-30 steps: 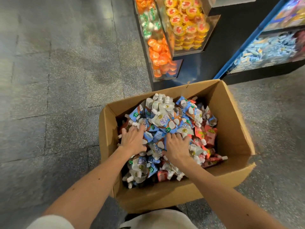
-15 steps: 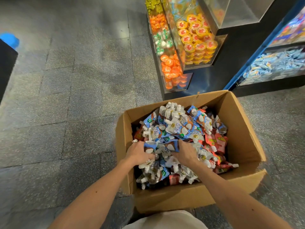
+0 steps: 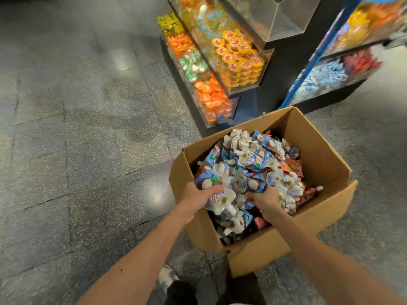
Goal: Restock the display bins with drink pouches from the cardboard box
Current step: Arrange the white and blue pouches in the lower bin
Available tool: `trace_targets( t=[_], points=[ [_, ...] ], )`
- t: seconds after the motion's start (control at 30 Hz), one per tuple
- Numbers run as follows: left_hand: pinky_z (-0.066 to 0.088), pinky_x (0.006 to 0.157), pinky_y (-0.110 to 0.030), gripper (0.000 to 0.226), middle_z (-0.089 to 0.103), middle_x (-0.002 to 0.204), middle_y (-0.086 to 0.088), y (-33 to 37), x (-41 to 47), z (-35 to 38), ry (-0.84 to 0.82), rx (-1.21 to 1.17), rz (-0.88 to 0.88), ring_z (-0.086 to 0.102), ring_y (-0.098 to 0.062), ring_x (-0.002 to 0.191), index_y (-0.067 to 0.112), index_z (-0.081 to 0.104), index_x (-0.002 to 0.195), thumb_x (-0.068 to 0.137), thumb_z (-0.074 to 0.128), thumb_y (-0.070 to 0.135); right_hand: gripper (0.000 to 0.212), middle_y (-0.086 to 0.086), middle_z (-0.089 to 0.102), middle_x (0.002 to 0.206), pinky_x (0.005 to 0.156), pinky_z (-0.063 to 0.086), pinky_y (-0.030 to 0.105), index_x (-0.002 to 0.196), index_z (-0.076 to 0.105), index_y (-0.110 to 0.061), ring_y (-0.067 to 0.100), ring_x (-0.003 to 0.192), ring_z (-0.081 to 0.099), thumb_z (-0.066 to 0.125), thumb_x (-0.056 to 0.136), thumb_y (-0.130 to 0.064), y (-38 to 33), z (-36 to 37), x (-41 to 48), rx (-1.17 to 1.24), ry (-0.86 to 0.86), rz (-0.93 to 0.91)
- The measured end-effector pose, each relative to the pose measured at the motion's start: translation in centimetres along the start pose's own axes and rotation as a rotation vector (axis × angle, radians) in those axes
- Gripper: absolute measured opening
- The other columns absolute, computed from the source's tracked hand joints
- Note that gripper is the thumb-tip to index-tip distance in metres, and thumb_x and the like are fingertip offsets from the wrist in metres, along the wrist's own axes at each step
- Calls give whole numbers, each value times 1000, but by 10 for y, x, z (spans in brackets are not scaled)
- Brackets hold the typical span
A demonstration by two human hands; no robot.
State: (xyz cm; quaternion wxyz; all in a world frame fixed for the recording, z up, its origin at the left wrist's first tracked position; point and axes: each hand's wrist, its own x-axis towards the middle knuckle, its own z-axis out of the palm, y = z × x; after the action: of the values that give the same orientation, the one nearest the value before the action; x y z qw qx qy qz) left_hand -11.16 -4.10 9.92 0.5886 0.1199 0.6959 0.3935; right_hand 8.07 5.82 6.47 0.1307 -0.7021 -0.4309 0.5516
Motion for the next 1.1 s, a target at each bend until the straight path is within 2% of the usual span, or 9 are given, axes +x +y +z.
trace_targets(
  t=[0.13, 0.2, 0.33, 0.47, 0.57, 0.73, 0.9, 1.0, 1.1],
  points=[
    [61, 64, -36, 21, 77, 89, -6, 25, -22, -41, -82, -179, 66, 74, -17, 75, 13, 72, 94, 77, 83, 17, 30, 9, 67, 84, 48, 50, 22, 110, 67, 0, 14, 60, 62, 75, 82, 6, -31, 9, -42, 137, 69, -102],
    [59, 64, -37, 16, 77, 85, -5, 47, -34, -61, -124, -244, 78, 73, -18, 72, 15, 71, 93, 80, 80, 18, 26, 9, 67, 81, 42, 46, 16, 106, 68, 0, 12, 57, 61, 76, 81, 5, -55, 21, -63, 199, 67, -149],
    [59, 56, -29, 12, 77, 86, -7, 99, -45, -99, -250, -403, 108, 74, -19, 69, 12, 72, 97, 87, 69, 19, 26, 9, 69, 87, 49, 51, 16, 102, 68, -4, 15, 68, 64, 77, 80, 5, -115, 49, -92, 275, -4, -314],
    [59, 57, -30, 45, 75, 96, -6, 144, -37, -135, -284, -480, 123, 72, -20, 76, 14, 69, 114, 72, 72, 31, 26, 5, 70, 80, 55, 55, 21, 91, 69, -12, 10, 63, 66, 75, 78, 10, -169, 81, -107, 386, -84, -452],
    [59, 55, -29, 26, 74, 85, -6, 177, -23, -156, -328, -562, 113, 72, -19, 67, 12, 70, 103, 91, 61, 33, 23, 7, 67, 75, 51, 52, 21, 98, 68, -2, 10, 56, 62, 73, 80, 10, -209, 104, -108, 494, -135, -465],
    [59, 72, -34, 32, 75, 92, -7, 243, 19, -189, -393, -593, 153, 72, -22, 79, 11, 80, 89, 90, 59, 35, 24, 9, 72, 92, 64, 53, 28, 102, 71, -7, 18, 77, 65, 75, 81, 3, -280, 143, -76, 667, -172, -466],
    [41, 100, -45, 40, 67, 116, -9, 331, 71, -221, -465, -537, 139, 61, -29, 104, 12, 77, 105, 79, 67, 40, 27, 7, 74, 98, 64, 52, 26, 107, 71, -11, 16, 82, 69, 73, 83, 2, -362, 178, -41, 759, -164, -529],
    [32, 111, -38, 40, 60, 136, -9, 382, 98, -229, -545, -513, 122, 53, -28, 123, 10, 74, 113, 84, 66, 36, 28, 10, 72, 96, 65, 52, 31, 105, 72, -12, 24, 84, 67, 73, 81, 3, -408, 193, -26, 785, -184, -568],
    [31, 118, -45, 42, 64, 128, -15, 428, 120, -233, -660, -509, 132, 60, -30, 116, 6, 74, 112, 85, 63, 36, 35, 15, 73, 108, 80, 58, 39, 113, 70, -5, 29, 97, 69, 73, 79, 3, -450, 199, -9, 835, -149, -551]
  ],
)
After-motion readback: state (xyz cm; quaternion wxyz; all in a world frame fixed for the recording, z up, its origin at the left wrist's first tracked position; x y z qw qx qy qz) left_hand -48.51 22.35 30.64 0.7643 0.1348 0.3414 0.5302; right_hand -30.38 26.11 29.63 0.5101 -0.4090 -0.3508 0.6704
